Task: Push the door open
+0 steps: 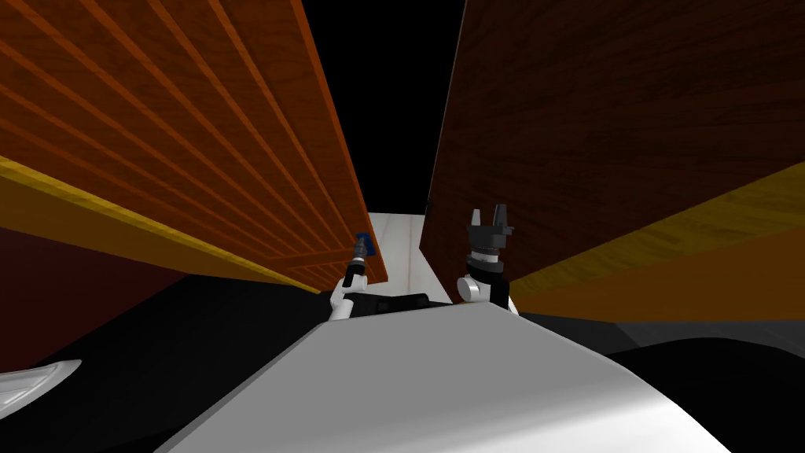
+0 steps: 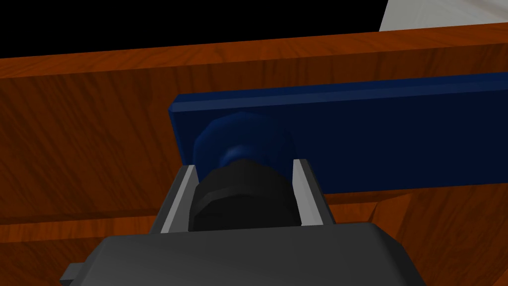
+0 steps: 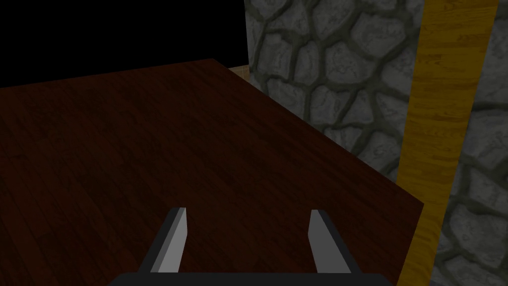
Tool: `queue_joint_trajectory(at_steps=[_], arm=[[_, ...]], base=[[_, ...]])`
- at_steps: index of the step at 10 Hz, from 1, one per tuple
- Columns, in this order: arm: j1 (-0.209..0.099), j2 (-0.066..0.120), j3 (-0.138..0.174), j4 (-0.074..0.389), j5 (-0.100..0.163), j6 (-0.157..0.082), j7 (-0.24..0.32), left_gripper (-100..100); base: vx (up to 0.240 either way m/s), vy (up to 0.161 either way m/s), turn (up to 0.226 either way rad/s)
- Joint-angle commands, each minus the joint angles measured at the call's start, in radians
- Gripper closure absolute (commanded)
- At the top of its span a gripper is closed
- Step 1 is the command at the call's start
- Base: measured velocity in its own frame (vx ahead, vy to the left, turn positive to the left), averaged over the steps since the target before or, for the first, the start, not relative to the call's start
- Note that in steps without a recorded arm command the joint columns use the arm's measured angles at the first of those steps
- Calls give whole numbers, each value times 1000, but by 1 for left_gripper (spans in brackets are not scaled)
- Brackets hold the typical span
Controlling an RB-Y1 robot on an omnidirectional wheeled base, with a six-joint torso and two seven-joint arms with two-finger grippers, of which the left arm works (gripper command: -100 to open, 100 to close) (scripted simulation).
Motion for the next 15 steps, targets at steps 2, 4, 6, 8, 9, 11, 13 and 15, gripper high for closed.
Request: queue_joint_trajectory(at_steps=[2,4,6,8,9,11,13,15], arm=[[-6,2,-3,7,7,-1,-8,100],[-12,4,-5,14,14,-2,-16,100],[-24,7,-10,28,28,-4,-32,100],[-40,8,-17,44,45,-7,-52,100],[-48,8,-20,54,54,-8,-63,100],[-67,7,-28,74,75,-12,-87,100],[-56,12,-28,57,69,-4,-81,-100],[-51,9,-29,47,71,3,-82,-100]], base=[[43,8,57],[167,-23,114],[198,-20,155],[200,-10,210],[199,13,225],[189,0,282],[-103,-79,46],[-187,-96,23]])
